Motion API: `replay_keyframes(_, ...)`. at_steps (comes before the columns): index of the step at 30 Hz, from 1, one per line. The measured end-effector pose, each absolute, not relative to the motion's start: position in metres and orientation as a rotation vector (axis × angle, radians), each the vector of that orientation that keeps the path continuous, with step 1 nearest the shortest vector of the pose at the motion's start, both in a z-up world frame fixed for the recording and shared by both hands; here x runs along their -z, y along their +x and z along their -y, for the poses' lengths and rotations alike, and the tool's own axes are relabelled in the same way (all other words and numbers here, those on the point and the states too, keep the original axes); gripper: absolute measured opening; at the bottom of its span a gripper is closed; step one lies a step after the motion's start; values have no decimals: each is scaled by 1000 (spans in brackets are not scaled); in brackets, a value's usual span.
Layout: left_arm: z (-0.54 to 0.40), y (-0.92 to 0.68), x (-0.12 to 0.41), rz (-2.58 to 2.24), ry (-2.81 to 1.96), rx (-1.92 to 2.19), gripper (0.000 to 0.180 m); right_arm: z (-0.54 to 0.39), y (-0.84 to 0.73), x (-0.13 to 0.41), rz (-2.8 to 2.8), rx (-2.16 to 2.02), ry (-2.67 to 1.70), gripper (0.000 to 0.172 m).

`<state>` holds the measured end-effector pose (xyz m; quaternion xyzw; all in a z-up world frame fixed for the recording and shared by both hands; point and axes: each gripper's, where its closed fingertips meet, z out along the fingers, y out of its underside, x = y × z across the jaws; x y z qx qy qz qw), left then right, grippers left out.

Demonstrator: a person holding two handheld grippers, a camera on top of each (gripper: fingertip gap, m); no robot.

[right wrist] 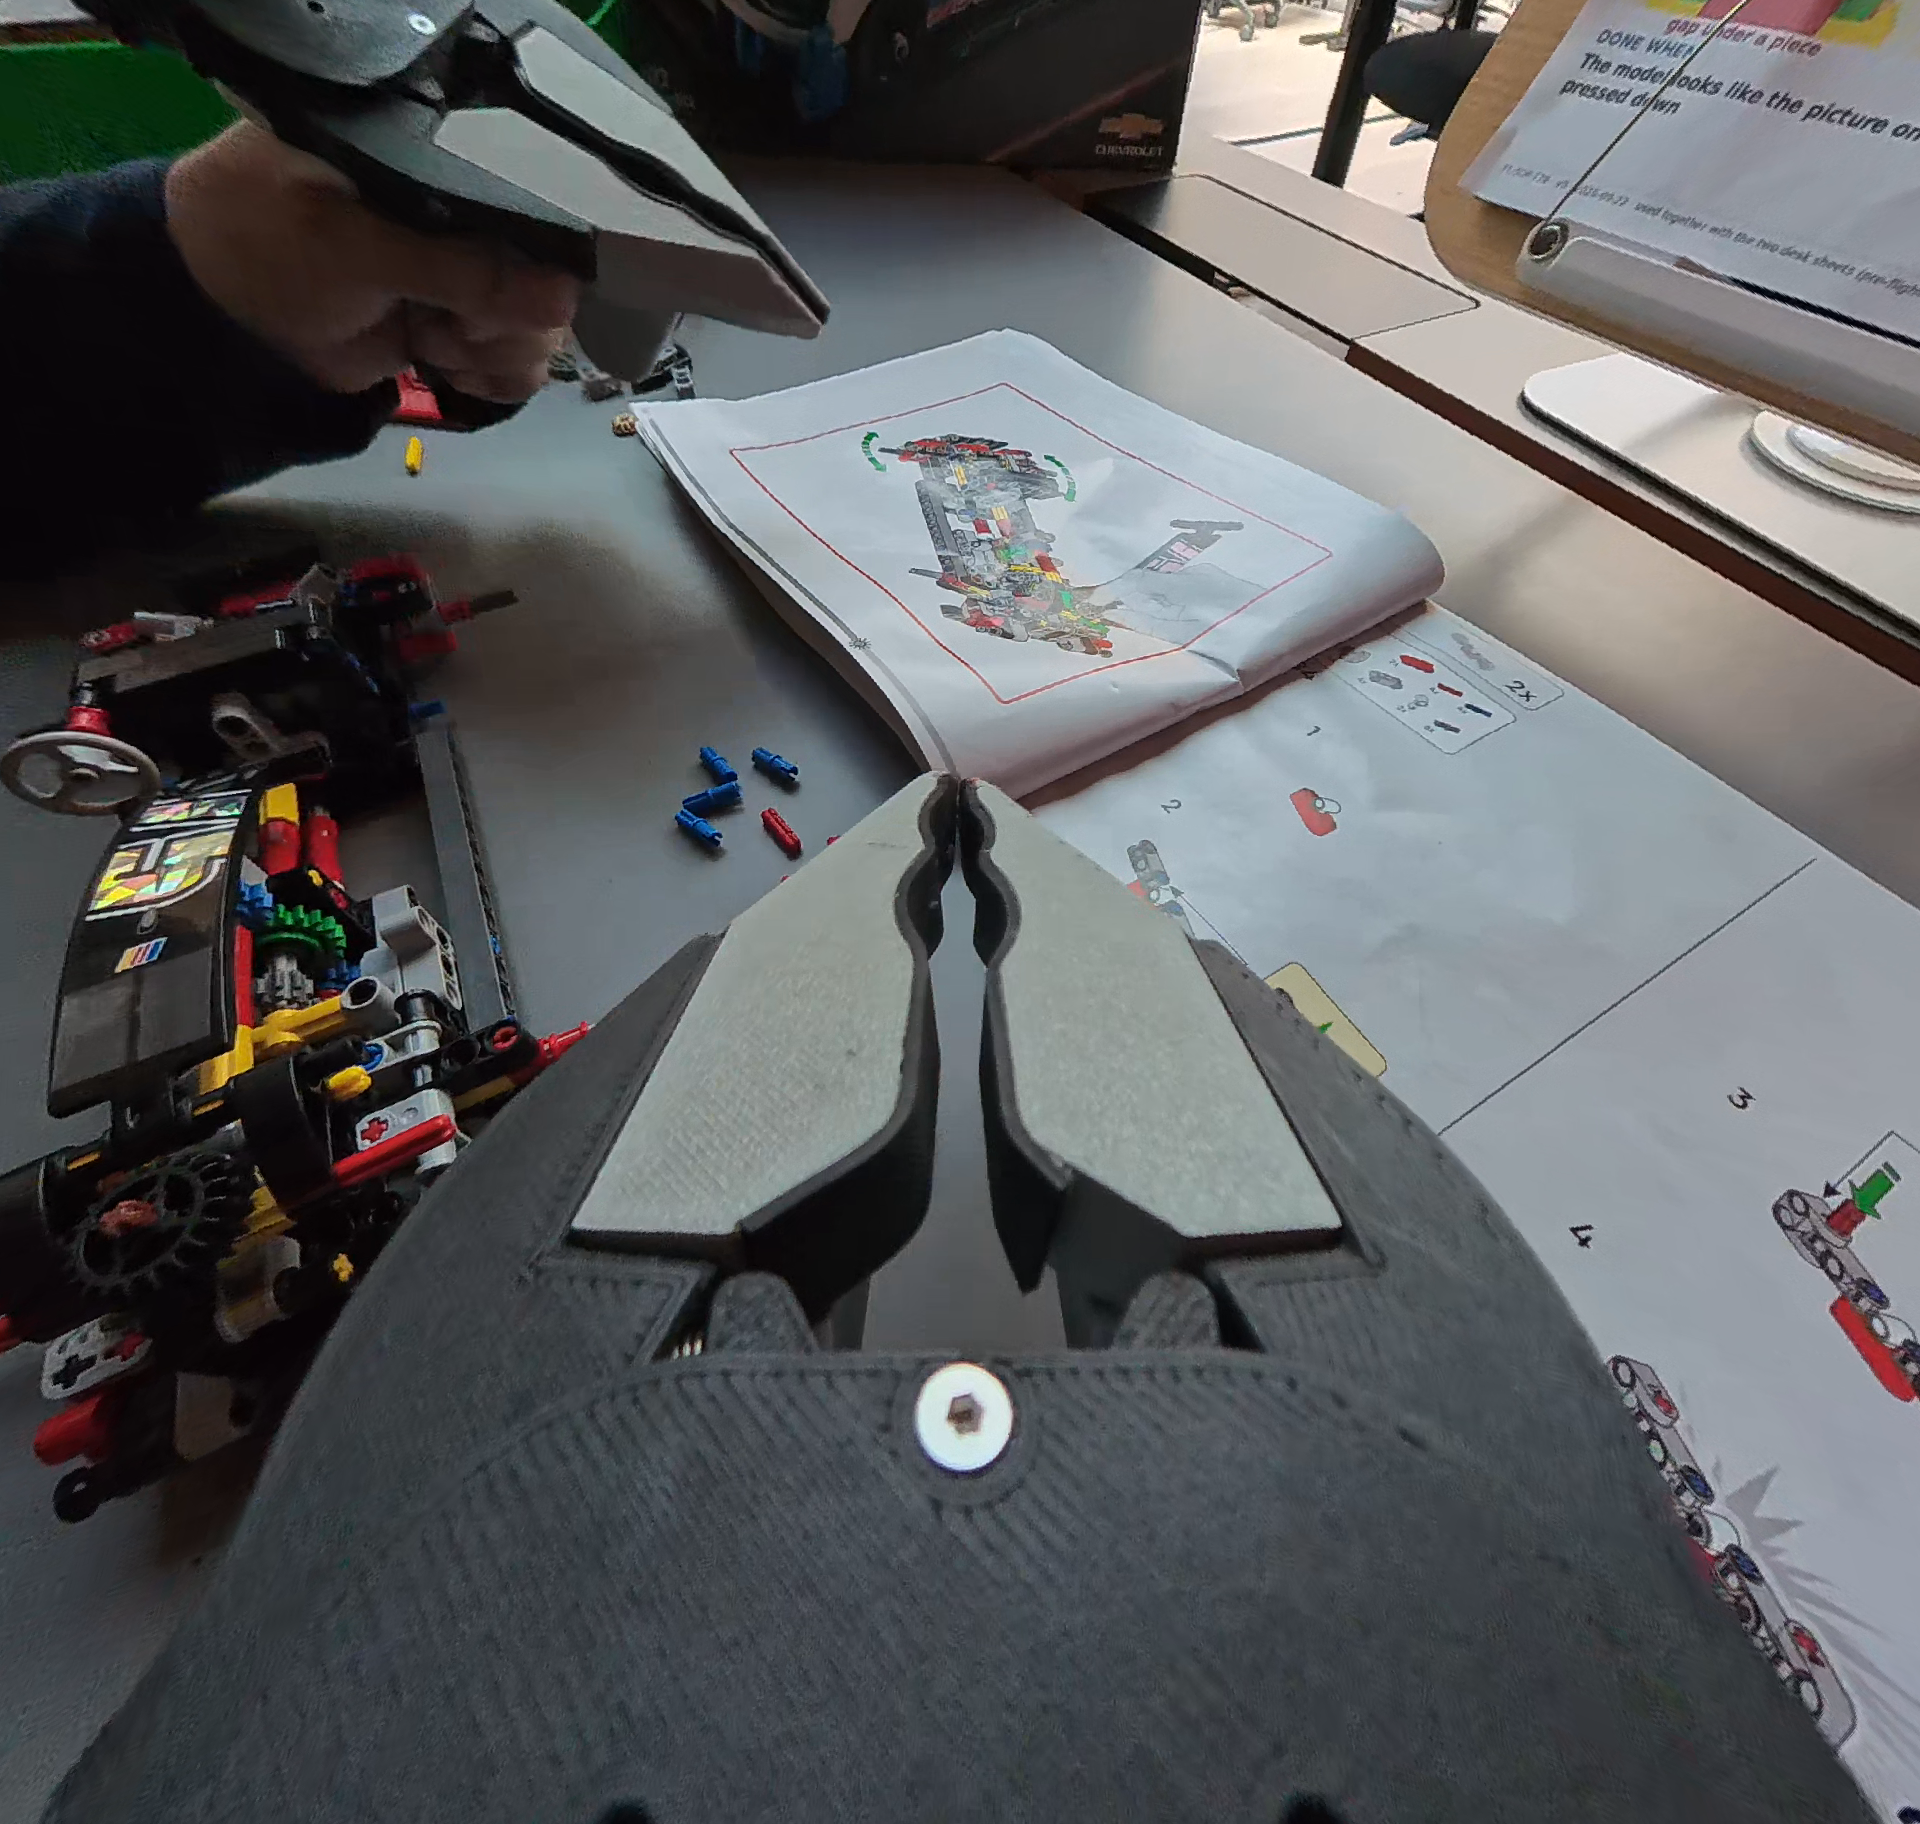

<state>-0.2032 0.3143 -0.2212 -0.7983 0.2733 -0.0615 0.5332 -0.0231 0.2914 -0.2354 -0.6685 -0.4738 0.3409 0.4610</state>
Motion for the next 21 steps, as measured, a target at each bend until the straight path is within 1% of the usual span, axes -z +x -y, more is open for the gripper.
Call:
replay_keyframes(2,-318,-203,222,-620,-1858,190,0,-293,-24,236,1158,-842,-1651,0)
replay_keyframes(4,-318,-202,234,-659,-1900,196,0,-295,-25,236,1154,-849,-1661,0)
replay_keyframes(5,-316,-203,239,-696,-1931,183,3,-296,-25,237,1152,-855,-1666,0)
replay_keyframes(9,-310,-199,233,-726,-1872,127,1,-299,-24,235,1125,-894,-1676,0)
replay_keyframes(12,-306,-193,244,-769,-1918,138,6,-301,-22,234,1104,-911,-1681,0)
replay_keyframes(21,-309,-196,243,-716,-1894,121,5,-298,-20,231,1102,-924,-1667,0)
